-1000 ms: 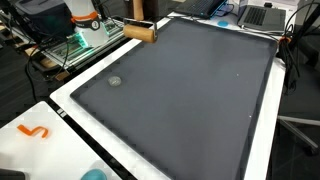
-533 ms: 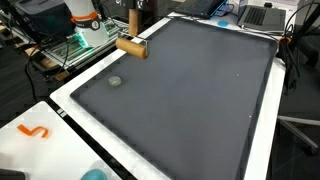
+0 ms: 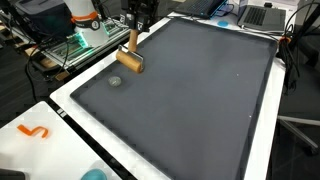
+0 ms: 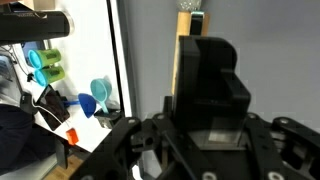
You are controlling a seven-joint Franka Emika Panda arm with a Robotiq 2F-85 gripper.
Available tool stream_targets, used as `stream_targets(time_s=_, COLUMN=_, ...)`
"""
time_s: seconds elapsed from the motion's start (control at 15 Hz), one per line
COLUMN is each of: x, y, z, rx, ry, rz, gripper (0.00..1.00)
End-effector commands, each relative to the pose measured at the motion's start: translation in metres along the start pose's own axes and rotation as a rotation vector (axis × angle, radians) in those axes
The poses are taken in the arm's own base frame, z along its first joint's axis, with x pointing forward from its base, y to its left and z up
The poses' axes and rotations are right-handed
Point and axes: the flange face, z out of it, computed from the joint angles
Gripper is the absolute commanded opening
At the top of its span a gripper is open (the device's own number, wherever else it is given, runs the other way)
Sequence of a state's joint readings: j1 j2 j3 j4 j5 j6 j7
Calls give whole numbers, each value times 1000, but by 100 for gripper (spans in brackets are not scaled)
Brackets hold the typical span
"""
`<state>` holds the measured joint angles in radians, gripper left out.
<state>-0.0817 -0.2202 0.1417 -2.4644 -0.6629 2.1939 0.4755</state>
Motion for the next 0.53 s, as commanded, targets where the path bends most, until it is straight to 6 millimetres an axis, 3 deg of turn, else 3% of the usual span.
stream_targets(time_s=0.0, x=2, y=-11, z=16, rx=-66, ry=-29, rz=19, gripper=25)
stream_targets(time_s=0.47, x=-1, y=-27, z=42, rx=-88, ry=-156, rz=-25, gripper=25)
